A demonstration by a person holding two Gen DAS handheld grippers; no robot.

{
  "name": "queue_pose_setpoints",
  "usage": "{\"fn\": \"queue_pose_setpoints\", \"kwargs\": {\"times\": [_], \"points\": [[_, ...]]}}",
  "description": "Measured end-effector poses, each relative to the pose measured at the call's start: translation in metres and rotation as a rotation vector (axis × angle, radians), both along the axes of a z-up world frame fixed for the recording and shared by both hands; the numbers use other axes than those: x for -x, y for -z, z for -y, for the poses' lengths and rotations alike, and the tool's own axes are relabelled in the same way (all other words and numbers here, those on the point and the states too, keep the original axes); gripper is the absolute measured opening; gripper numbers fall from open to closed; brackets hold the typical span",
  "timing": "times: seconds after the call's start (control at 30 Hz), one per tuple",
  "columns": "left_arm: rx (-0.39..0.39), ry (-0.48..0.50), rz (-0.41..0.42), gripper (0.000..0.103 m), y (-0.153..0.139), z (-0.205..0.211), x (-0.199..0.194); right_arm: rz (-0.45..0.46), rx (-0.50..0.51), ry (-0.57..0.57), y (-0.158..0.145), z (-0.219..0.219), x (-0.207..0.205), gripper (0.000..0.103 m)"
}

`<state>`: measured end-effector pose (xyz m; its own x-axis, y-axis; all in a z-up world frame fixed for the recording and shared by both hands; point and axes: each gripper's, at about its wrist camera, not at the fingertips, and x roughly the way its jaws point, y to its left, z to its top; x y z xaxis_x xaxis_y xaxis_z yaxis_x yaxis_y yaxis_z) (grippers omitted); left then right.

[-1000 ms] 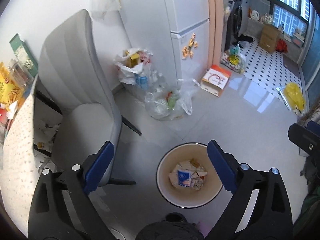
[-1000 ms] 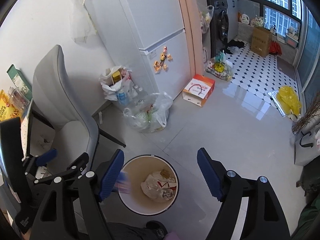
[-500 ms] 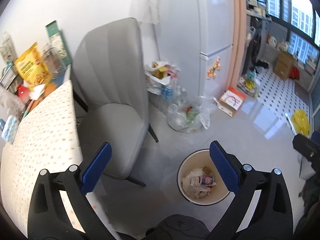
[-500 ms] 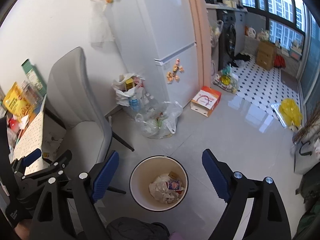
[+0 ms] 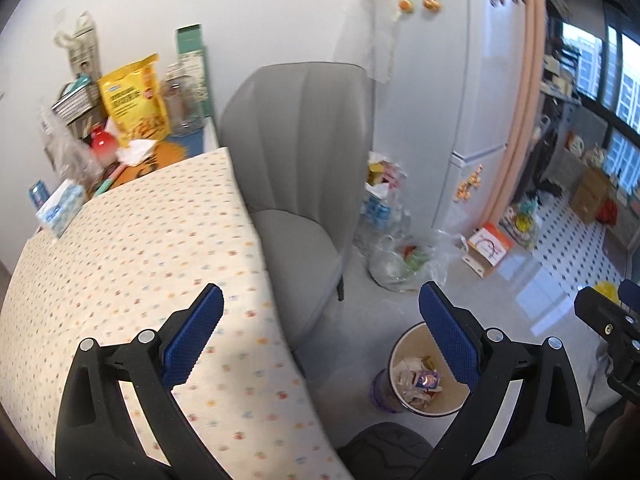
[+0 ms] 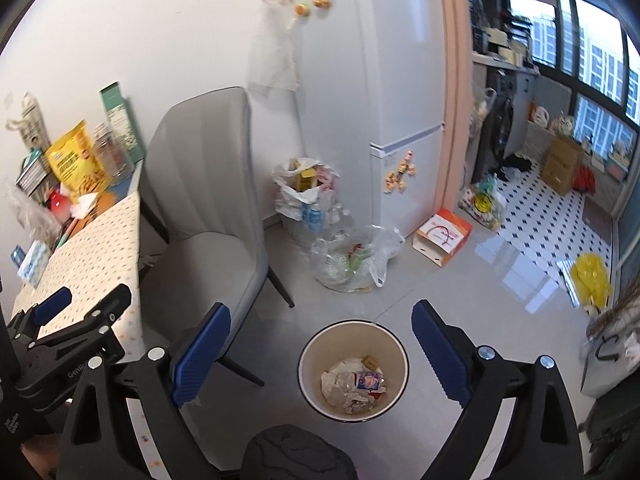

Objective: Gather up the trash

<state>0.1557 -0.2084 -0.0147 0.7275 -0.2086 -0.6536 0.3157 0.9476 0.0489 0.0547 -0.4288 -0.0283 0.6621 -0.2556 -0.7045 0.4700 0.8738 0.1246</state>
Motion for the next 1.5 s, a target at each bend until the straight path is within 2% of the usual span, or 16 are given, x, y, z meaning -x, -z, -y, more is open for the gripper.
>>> {"fn": "queue_pose_setpoints", "kwargs": {"times": [0.4,0.87,1.2,1.5], "points": [[0.067,-0.089,0.033,0.097,-0.018,-0.082,0.013,0.043,0.059,-0.096,-0.029,-0.077,-0.005,0.092],[0.103,-0.195,0.103,0.097,-0.045,-0.166,0.056,0.112,0.101,-0.228,-0.057,-0.167,0.009,0.094],[0.108,-0.233,0.154,0.097,-0.058,-0.203,0.092,0.162,0.125,-0.294,-0.075,-0.208,0.035,0.094],[0.103,-0.237,0.192,0.097,-0.066,-0.214,0.12,0.199,0.149,-0.311,-0.087,-0.225,0.063,0.094]]}}
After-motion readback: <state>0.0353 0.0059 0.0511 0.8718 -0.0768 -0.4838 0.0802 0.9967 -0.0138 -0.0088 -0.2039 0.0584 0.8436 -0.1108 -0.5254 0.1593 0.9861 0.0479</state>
